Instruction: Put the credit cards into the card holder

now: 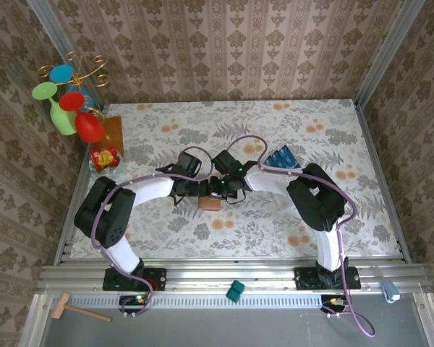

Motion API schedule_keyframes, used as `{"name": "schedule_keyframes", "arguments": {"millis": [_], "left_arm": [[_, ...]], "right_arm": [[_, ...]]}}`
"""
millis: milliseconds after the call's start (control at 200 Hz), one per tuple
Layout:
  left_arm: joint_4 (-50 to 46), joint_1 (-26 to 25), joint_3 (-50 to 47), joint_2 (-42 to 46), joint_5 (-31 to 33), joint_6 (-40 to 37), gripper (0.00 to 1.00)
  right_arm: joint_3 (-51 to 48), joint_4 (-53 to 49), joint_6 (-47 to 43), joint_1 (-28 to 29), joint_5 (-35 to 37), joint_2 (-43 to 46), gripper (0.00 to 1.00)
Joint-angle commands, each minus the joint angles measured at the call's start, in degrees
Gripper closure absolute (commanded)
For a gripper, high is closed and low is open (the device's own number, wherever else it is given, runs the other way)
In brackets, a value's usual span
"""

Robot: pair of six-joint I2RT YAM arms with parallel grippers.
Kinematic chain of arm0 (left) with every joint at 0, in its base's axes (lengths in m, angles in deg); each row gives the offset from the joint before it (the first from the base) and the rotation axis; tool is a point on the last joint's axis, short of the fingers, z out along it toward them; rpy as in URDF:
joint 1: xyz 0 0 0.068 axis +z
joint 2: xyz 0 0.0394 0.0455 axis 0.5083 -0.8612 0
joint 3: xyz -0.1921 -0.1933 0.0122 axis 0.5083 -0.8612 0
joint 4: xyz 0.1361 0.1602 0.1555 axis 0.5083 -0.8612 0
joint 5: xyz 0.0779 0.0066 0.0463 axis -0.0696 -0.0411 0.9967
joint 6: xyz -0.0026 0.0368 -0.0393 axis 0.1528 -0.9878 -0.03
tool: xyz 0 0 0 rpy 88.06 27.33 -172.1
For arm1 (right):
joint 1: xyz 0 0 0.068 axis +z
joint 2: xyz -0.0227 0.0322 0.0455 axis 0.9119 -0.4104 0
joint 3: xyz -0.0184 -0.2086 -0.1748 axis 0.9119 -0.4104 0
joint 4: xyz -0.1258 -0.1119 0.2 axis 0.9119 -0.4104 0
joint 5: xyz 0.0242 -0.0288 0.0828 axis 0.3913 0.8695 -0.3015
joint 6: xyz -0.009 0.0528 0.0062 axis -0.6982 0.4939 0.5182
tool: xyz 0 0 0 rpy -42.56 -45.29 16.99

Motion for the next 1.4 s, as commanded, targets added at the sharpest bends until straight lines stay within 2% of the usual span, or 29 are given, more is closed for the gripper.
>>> {"name": "schedule_keyframes", "arguments": {"millis": [0,335,785,1395], "left_arm": [[-0.9,-0.5,-2.3,-4.0,0.5,0.5,0.0],[-0.9,-0.5,-2.6,-4.0,0.6,0.6,0.0],[-0.7,-0.5,-2.5,-4.3,0.4,0.5,0.0],[-0.6,-0.5,-2.8,-4.5,0.5,0.5,0.0]], "right_arm": [[1.9,-2.1,-0.1,-0.4,-0.3,2.2,1.0],[1.9,-0.1,0.5,-0.8,0.1,3.5,1.0],[1.5,1.1,1.3,-1.3,-0.3,0.9,1.0],[-2.9,4.0,3.0,-1.8,-0.2,-0.7,1.0]]}}
